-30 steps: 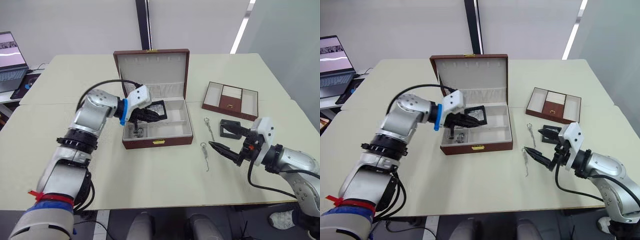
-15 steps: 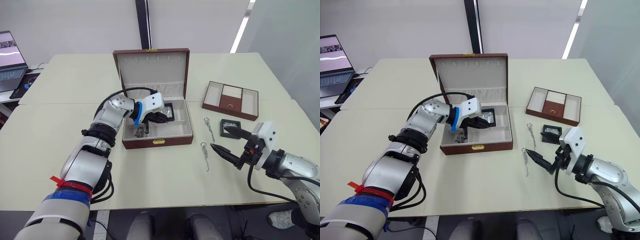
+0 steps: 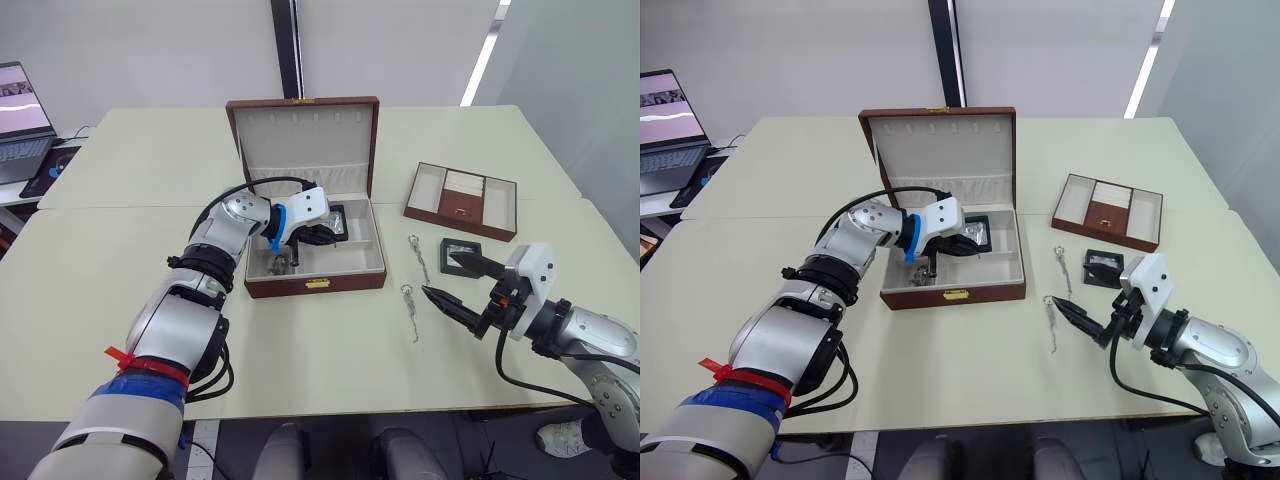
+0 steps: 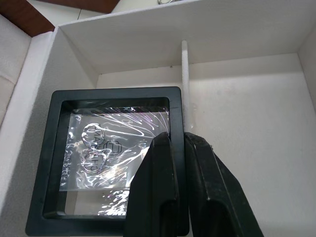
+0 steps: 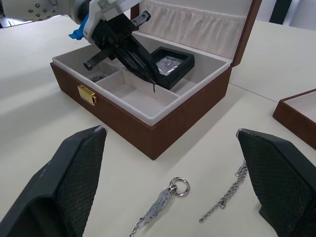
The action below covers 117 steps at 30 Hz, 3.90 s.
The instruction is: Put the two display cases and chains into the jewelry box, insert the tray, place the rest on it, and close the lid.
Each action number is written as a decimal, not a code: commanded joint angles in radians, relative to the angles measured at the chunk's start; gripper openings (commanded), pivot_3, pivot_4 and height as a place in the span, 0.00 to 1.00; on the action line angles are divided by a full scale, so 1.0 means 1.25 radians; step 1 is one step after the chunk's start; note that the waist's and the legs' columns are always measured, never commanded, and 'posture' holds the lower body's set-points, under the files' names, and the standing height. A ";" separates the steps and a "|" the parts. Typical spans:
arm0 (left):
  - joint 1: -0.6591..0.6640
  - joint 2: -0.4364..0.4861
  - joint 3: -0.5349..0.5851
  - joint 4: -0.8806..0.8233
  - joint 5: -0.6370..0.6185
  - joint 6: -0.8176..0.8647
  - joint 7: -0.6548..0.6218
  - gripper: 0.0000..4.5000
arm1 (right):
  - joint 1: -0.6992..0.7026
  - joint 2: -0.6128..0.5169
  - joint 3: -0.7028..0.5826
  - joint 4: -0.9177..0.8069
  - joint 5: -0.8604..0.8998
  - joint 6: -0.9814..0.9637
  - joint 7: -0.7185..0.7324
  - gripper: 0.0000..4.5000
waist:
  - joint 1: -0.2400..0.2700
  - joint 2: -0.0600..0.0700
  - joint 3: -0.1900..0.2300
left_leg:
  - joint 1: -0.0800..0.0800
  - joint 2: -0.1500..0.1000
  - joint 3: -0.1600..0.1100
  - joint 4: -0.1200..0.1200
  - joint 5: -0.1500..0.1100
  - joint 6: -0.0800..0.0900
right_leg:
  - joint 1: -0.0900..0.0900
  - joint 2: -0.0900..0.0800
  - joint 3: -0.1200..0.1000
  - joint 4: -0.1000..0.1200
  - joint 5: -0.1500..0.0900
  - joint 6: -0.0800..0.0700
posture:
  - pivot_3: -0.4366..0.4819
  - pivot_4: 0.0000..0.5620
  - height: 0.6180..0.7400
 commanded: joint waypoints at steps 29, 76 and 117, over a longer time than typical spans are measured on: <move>0.018 0.005 0.164 -0.120 -0.141 0.175 -0.078 1.00 | -0.021 -0.004 -0.020 0.030 0.010 -0.026 0.032 1.00 | 0.000 0.000 0.000 | 0.000 0.000 0.000 0.001 0.001 0.000 | -0.001 0.000 0.000 0.003 0.000 0.000 | 0.48 0.27 1.00; 1.091 0.302 0.774 -0.977 -0.471 0.654 0.269 1.00 | -0.113 -0.109 -0.075 0.566 -0.124 -0.212 0.254 1.00 | -0.003 0.000 0.000 | 0.007 0.001 0.001 -0.001 0.003 0.000 | 0.002 -0.002 0.002 0.009 0.000 0.000 | 0.48 0.27 1.00; 0.997 0.161 0.357 -1.166 -0.389 0.176 0.159 1.00 | -0.527 -0.190 0.316 0.673 -0.343 -0.154 0.427 1.00 | -0.003 0.000 0.000 | 0.007 0.001 0.002 -0.002 0.003 0.000 | 0.002 -0.002 0.003 0.006 0.000 0.000 | 0.48 0.27 1.00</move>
